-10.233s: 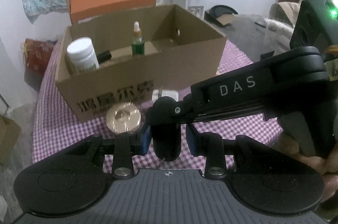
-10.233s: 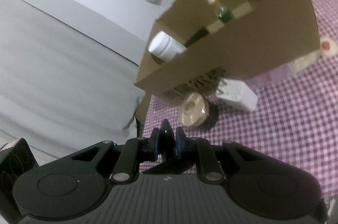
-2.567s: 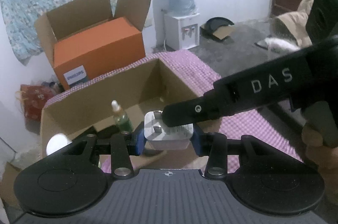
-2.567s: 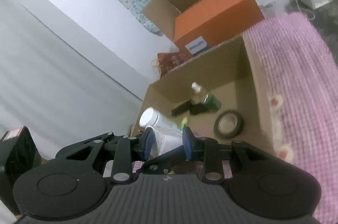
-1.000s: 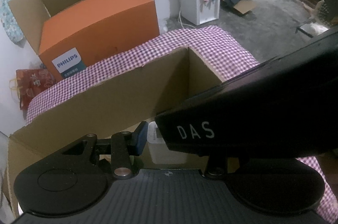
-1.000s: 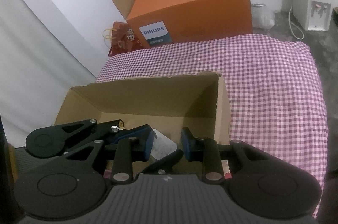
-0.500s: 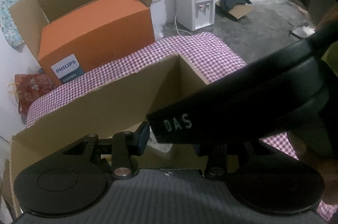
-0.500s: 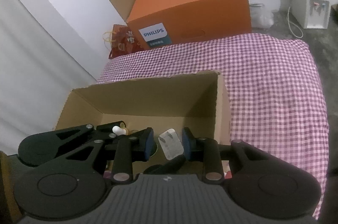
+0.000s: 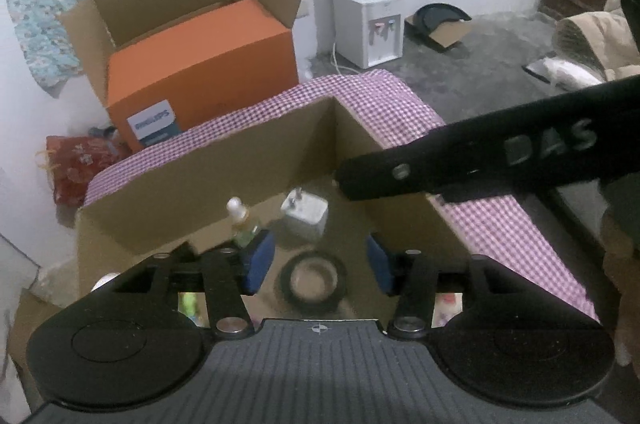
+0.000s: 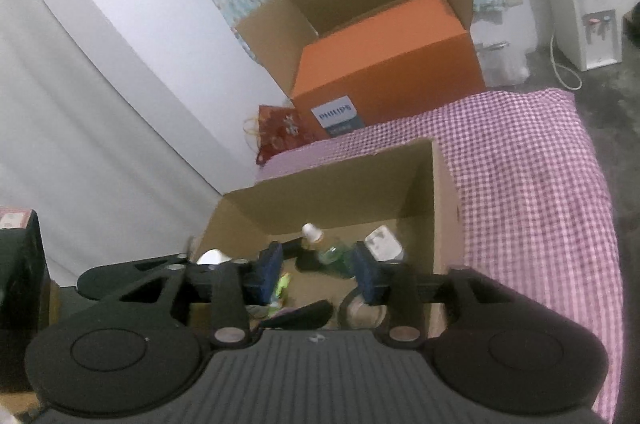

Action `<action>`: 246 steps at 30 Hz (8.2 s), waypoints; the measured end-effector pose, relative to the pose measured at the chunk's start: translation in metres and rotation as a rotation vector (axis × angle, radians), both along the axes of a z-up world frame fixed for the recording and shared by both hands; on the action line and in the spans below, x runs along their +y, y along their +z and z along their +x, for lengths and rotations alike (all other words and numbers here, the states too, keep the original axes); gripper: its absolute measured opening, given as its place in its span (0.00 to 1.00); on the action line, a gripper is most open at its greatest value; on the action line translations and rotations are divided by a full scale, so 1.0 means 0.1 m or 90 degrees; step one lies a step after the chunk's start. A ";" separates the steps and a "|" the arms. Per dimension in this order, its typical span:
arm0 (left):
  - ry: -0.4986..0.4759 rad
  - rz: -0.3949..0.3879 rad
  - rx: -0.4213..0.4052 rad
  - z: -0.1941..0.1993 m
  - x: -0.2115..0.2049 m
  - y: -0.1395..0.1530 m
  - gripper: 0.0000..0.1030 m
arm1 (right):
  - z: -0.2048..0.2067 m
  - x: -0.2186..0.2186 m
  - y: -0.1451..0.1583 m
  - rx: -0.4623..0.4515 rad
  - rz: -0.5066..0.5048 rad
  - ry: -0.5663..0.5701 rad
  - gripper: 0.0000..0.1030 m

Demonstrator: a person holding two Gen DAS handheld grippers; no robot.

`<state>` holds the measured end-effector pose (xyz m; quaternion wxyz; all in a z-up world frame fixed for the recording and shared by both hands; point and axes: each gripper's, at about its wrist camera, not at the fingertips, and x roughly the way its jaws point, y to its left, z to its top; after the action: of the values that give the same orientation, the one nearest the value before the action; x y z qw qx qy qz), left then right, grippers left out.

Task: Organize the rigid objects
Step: 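Move the right tool out of the box to the gold jar, then grasp the gold jar by its sides with the right tool, then carry the gold jar into the box and open the right tool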

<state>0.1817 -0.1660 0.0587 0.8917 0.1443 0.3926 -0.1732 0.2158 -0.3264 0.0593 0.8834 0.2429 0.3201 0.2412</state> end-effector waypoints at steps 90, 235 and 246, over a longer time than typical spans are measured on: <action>-0.001 -0.004 0.089 -0.85 0.65 -1.22 0.56 | -0.73 0.96 -1.39 0.253 0.100 0.038 0.49; -0.052 -0.120 0.182 0.73 -0.14 -0.82 0.56 | 0.51 0.35 -0.34 0.091 -0.177 0.061 0.50; -0.059 -0.127 0.157 0.68 -0.13 -0.70 0.58 | 0.46 0.32 -0.30 0.080 -0.164 0.057 0.50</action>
<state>0.2493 -0.1790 -0.0114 0.8378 0.0508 0.4727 -0.2684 0.2617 -0.2940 0.0296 0.8739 0.1274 0.4135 0.2217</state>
